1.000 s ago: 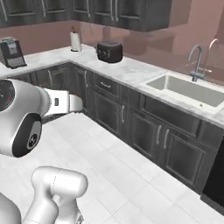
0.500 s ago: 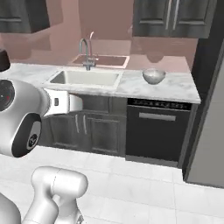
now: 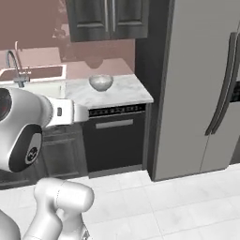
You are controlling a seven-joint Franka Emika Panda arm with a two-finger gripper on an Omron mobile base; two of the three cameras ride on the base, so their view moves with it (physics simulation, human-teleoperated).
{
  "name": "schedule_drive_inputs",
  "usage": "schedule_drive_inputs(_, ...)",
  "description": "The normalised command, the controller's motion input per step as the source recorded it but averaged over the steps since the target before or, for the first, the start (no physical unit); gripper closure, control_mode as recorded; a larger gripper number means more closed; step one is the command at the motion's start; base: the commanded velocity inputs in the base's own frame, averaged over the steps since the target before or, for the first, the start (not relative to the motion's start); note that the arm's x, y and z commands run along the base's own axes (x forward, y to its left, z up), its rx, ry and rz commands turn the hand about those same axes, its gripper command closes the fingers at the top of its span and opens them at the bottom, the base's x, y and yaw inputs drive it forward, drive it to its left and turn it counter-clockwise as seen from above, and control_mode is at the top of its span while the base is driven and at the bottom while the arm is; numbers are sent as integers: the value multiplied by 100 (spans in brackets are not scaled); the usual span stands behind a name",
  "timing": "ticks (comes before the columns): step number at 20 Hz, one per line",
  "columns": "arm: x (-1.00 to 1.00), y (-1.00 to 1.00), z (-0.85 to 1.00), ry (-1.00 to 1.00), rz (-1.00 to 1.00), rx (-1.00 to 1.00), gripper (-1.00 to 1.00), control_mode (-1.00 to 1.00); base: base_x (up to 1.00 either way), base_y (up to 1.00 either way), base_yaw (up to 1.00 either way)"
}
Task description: Clear the mugs and bowl far away from the sink.
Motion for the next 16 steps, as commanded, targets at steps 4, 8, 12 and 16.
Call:
schedule_drive_inputs(4, 0, 0, 0, 0, 0, 0, -100, 100, 99, 81, -30)
schedule_drive_inputs(8, 0, 0, 0, 0, 0, 0, -100, 100, 73, 81, -25)
schedule_drive_inputs(12, 0, 0, 0, 0, 0, 0, -100, 100, 46, 16, -2)
schedule_drive_inputs(16, 0, 0, 0, 0, 0, 0, -100, 100, 54, 4, 0)
